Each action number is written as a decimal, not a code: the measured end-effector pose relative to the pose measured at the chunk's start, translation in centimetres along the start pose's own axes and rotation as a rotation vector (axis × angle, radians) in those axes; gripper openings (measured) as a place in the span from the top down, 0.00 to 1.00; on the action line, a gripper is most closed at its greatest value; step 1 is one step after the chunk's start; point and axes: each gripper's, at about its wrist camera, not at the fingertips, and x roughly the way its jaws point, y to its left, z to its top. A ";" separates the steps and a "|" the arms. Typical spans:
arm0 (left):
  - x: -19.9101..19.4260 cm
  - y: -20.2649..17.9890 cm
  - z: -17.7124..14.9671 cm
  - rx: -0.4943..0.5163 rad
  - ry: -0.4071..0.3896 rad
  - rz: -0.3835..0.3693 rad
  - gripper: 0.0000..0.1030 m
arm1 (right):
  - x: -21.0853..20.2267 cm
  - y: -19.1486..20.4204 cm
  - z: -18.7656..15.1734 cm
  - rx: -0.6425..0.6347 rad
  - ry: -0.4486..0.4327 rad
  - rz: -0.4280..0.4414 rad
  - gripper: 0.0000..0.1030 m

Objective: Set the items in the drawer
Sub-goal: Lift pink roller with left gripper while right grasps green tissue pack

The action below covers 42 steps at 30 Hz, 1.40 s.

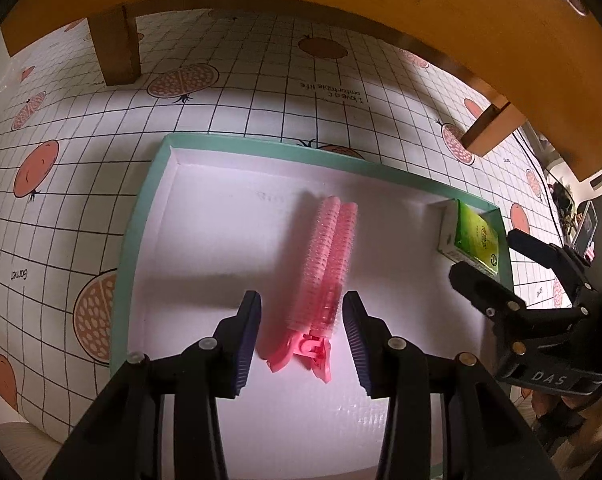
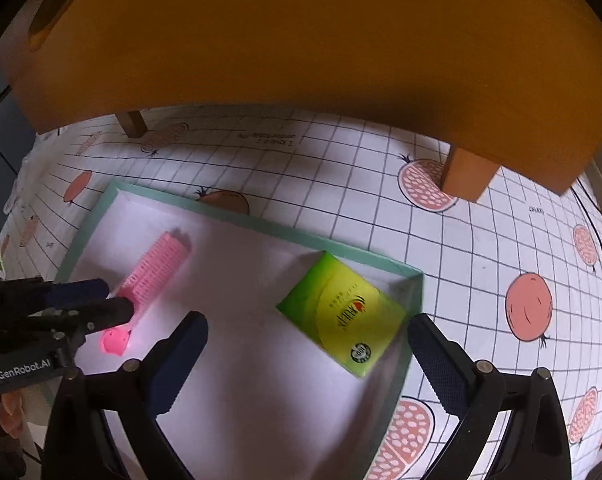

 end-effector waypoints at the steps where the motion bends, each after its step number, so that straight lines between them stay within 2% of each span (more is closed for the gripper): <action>1: 0.1 0.0 0.0 0.001 0.001 0.000 0.58 | 0.3 0.1 0.1 -0.008 0.006 -0.003 0.02; 8: 0.5 0.1 0.1 -0.006 0.009 -0.010 0.57 | 1.2 -0.1 -0.3 -0.006 0.048 0.012 0.03; 11: 0.9 0.1 0.1 -0.006 0.013 -0.010 0.57 | 0.4 0.2 -0.7 0.014 0.071 0.103 0.06; 12: 1.0 0.1 0.2 -0.006 0.014 -0.011 0.57 | 0.4 0.2 -0.6 0.014 0.070 0.108 0.07; 15: 1.2 -0.1 0.5 0.003 0.008 -0.005 0.57 | 1.0 0.2 -0.2 0.001 0.065 0.038 0.11; 22: 1.5 -0.1 1.1 0.013 -0.004 -0.007 0.57 | 2.0 -0.1 0.8 -0.058 0.054 -0.055 0.16; 25: 1.6 -0.3 1.2 0.026 -0.007 0.009 0.57 | 2.6 -0.3 0.8 -0.029 0.074 -0.027 0.16; 33: 1.7 -0.8 2.1 0.048 -0.033 0.025 0.55 | 3.9 0.9 1.0 0.015 0.077 -0.050 0.17; 34: 1.7 -0.9 2.1 0.054 -0.034 0.033 0.56 | 3.9 1.1 1.1 0.018 0.073 -0.062 0.19; 35: 1.7 -1.0 2.0 0.065 -0.036 0.051 0.62 | 3.8 1.3 1.2 0.022 0.065 -0.064 0.26; 37: 1.7 -1.1 1.9 0.078 -0.040 0.076 0.73 | 3.8 1.7 1.4 0.030 0.066 -0.067 0.26; 42: 1.3 -0.4 1.6 0.044 -0.042 0.052 0.73 | 2.9 1.8 0.3 0.043 0.081 -0.058 0.27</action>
